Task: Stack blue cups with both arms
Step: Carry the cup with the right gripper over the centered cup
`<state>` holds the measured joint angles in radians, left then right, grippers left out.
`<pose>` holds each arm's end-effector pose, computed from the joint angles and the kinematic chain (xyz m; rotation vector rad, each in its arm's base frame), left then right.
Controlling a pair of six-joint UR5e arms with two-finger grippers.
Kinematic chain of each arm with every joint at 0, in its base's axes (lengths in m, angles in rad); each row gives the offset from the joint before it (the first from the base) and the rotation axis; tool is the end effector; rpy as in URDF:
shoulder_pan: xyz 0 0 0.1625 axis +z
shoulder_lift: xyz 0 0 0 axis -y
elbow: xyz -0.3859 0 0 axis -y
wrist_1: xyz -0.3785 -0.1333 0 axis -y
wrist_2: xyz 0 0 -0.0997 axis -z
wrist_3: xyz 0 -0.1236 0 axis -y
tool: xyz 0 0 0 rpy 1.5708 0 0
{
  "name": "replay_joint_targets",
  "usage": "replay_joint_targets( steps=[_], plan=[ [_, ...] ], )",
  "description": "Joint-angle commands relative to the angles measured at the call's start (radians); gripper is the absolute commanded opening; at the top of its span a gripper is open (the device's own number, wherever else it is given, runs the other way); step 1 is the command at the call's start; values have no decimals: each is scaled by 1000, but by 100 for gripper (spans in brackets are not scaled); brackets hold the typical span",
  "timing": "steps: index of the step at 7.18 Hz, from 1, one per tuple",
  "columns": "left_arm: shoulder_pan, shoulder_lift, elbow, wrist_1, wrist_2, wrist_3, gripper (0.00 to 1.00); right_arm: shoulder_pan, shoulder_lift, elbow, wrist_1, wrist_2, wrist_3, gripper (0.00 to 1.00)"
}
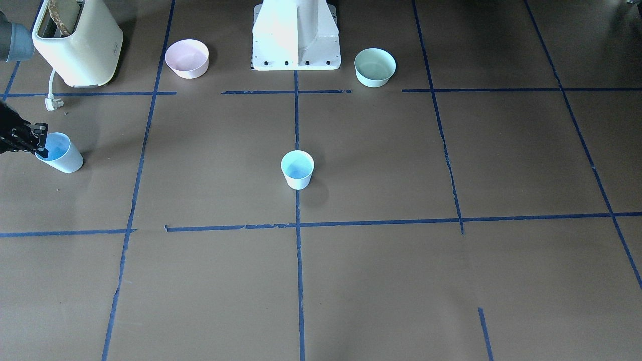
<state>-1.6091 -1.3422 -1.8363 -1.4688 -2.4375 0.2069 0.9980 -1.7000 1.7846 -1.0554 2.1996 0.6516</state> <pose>-0.0538 -0.3833 0.6107 0.0455 0.8680 0.1296 -0.2017 -0.4246 0.5394 0.1241 -0.8313 -0.1145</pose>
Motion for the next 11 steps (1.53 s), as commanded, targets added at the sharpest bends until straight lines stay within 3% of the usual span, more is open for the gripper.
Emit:
replay_joint_targets(
  steps=[1,3,6,8,11],
  plan=[
    [0,0,-3,1,6,-45,100,-37,107,27,-23,12,203,2],
    [2,-5,-14,-5,93,-191,100,-155,352,71,-229,-24,461,1],
    [2,-5,-12,-36,94,-196,100,-326,752,78,-613,-187,670,1],
    [2,-5,-12,-41,94,-199,100,-419,853,62,-623,-303,820,1],
    [2,-5,-12,-41,91,-201,100,-440,907,-23,-618,-389,850,1]
  ],
)
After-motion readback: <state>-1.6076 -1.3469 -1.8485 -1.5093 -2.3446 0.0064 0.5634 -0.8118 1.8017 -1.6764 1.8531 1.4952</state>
